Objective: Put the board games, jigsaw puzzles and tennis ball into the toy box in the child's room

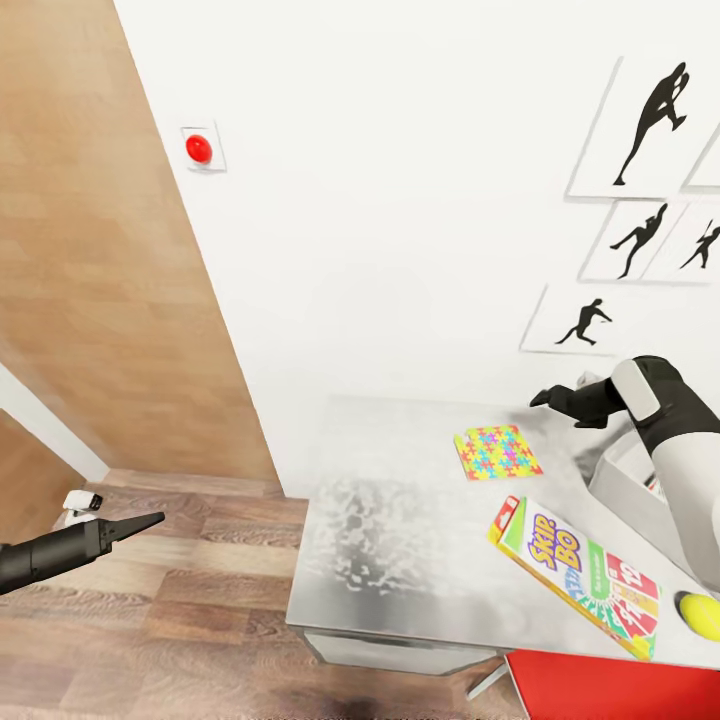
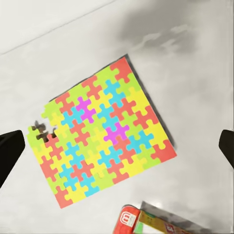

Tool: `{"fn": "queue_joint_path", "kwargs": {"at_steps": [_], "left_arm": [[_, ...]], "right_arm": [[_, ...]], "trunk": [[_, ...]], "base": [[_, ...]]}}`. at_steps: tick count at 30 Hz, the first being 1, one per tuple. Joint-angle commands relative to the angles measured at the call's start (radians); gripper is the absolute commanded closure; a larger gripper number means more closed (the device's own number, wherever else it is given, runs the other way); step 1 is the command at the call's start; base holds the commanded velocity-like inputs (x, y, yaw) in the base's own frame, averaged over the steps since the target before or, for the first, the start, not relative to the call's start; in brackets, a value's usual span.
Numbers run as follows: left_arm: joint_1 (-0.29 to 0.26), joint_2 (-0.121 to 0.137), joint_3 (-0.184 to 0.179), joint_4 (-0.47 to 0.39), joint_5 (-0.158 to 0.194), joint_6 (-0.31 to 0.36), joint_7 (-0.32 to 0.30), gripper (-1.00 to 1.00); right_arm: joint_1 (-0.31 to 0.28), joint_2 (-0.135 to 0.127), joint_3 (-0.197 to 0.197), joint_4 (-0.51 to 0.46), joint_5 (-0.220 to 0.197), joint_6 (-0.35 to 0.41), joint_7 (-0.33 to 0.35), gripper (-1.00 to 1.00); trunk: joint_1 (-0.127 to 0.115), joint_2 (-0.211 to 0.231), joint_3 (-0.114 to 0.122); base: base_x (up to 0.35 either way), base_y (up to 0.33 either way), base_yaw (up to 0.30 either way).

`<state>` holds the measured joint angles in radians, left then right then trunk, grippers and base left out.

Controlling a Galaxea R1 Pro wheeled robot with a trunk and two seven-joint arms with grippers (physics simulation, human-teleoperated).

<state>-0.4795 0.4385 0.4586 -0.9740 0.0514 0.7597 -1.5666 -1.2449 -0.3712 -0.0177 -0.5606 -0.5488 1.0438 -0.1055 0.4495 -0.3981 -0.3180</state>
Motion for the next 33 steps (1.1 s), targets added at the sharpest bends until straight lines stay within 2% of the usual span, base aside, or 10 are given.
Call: {"fn": "queue_joint_path", "kwargs": {"at_steps": [1, 13, 26, 33], "left_arm": [[-0.001, 0.0, 0.0, 0.0, -0.001, 0.011, -0.004, -1.0], [-0.001, 0.0, 0.0, 0.0, -0.001, 0.01, -0.004, -1.0], [-0.001, -0.001, 0.0, 0.0, -0.001, 0.01, -0.004, -1.0], [-0.001, -0.001, 0.0, 0.0, -0.001, 0.01, -0.004, -1.0]], "right_arm": [[-0.001, -0.002, -0.002, -0.001, -0.012, 0.003, -0.01, -1.0], [-0.001, -0.018, -0.002, -0.005, -0.013, 0.003, 0.003, -1.0], [-0.001, -0.024, -0.002, -0.005, -0.012, 0.003, 0.033, -1.0], [-0.002, -0.024, -0.003, -0.008, -0.011, 0.003, 0.036, -1.0]], "trunk": [[0.001, -0.002, -0.003], [0.001, -0.002, -0.023], [0.001, -0.002, -0.044], [0.001, -0.002, -0.048]], "base": [[0.0, 0.0, 0.0], [0.0, 0.0, 0.0], [0.0, 0.0, 0.0], [0.0, 0.0, 0.0]]}}
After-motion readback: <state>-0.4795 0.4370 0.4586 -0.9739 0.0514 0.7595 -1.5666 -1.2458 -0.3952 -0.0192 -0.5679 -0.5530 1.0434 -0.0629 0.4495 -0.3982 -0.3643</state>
